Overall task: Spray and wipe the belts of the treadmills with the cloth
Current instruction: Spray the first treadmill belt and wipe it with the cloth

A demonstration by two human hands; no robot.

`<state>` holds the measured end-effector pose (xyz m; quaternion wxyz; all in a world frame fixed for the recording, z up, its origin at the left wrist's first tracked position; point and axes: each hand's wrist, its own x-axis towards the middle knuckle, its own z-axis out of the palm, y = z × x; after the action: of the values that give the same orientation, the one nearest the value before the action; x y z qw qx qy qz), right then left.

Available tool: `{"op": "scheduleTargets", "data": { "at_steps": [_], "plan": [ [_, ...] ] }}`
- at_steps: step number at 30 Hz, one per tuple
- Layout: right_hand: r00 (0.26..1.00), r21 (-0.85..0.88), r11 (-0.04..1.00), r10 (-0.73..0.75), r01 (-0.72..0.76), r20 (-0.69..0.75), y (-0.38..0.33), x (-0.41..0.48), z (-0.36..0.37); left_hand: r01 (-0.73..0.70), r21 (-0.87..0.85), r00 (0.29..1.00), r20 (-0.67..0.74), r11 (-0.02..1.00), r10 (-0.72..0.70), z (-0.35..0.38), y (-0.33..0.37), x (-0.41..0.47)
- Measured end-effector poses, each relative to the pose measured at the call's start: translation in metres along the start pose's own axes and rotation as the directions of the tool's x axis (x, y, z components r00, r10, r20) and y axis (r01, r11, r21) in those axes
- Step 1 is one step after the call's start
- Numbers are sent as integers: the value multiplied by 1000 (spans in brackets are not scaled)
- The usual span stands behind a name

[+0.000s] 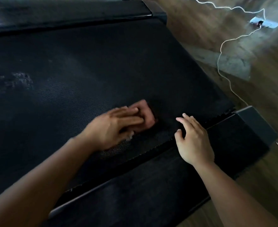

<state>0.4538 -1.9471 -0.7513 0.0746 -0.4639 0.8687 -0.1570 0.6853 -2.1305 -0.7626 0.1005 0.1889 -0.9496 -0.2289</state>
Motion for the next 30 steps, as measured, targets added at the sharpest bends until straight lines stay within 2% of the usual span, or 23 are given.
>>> {"op": "scheduleTargets", "data": {
  "at_steps": [3, 4, 6, 9, 12, 15, 20, 23, 26, 30],
  "plan": [
    [1000, -24, 1000, 5, -5, 2, -1, 0, 0, 287, -27, 954, -82, 957, -289, -16, -28, 36],
    [1000, -26, 1000, 3, -3, 2, -2, 0, 0, 353, -16, 932, -81, 936, -353, -19, -33, 49],
    [1000, -24, 1000, -4, 4, 0, -2, 0, 0, 390, -5, 918, -67, 921, -390, -22, -32, 73],
    [1000, -24, 1000, -12, 12, -5, -2, 1, 0, 317, -39, 948, -22, 948, -318, -18, -13, 88],
    [1000, -15, 1000, -13, 12, -21, -2, 2, 0, 171, -33, 985, 21, 985, -171, -6, 15, 72],
    [1000, -15, 1000, -7, 6, -25, -3, 1, 1, 92, -8, 994, -54, 996, -92, 5, 35, 35],
    [1000, -33, 999, -4, 3, -30, -4, 1, 1, 136, 31, 975, -183, 990, -128, 7, 34, -3],
    [999, -39, 999, -14, 13, -40, -5, 0, 0, 170, 18, 967, -196, 985, -163, 0, 33, -11],
    [999, -37, 999, -19, 18, -43, -5, -1, 1, 213, 33, 975, -78, 977, -210, -9, 31, -5],
    [998, -40, 999, -38, 36, -50, -2, -3, 0, 154, 149, 979, 110, 977, -171, -10, 43, 21]
  ]
}}
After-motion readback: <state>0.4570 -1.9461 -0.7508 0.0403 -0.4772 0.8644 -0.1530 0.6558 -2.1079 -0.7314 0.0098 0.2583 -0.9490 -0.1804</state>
